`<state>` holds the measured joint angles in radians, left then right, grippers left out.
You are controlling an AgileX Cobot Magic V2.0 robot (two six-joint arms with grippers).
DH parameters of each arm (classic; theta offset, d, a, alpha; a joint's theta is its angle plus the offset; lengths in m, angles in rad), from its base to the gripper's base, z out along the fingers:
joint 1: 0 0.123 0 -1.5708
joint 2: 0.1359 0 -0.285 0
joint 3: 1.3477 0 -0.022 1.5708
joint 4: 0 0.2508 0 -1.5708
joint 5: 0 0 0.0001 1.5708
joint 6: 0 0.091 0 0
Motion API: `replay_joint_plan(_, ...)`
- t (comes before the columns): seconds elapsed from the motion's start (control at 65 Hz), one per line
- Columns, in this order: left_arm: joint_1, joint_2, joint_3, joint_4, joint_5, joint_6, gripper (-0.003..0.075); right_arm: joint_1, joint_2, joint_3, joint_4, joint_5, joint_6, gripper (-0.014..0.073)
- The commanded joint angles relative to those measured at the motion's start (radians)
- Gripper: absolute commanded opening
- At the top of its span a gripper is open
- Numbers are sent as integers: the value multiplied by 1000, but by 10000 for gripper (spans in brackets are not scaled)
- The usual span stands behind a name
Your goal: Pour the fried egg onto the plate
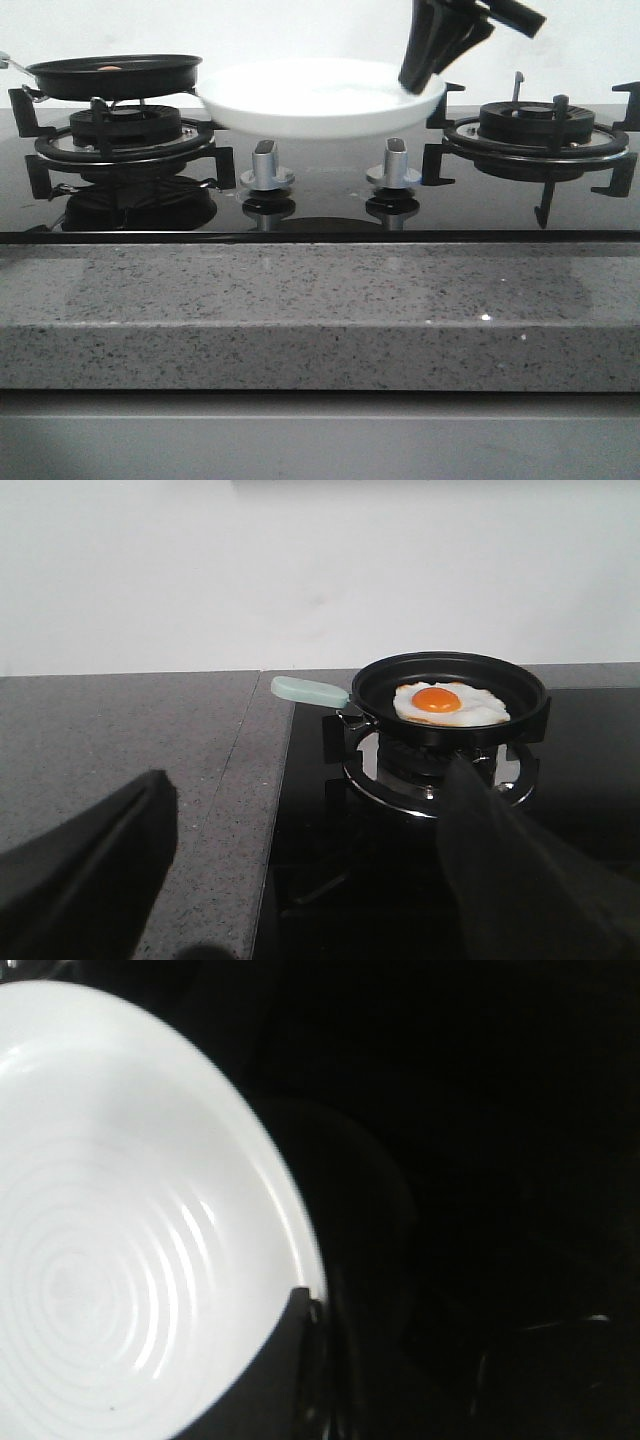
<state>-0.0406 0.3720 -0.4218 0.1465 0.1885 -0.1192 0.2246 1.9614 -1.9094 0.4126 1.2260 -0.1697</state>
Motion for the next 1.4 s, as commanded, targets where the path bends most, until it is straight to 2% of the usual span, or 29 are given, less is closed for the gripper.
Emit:
replay_joint_plan(0.0,-2,12,-37,1,-83,-5,537,23,-145,106,49,-107,-28,-65)
replay_joint_plan(0.154,-2,12,-37,1,-83,-5,537,43,-243,288,49,-230,-30,-65)
replay_joint_plan(0.308,-2,12,-37,1,-83,-5,537,43,-285,370,49,-253,-30,-65)
replay_joint_plan(1.153,-2,12,-37,-8,-112,-5,537,43,-287,373,49,-241,-30,-67)
replay_joint_plan(1.276,-2,12,-42,-62,-119,-5,537,43,-287,373,49,-241,-30,-67)
replay_joint_plan(1.384,1,28,-89,-163,-74,-5,537,43,-287,373,49,-241,-30,-67)
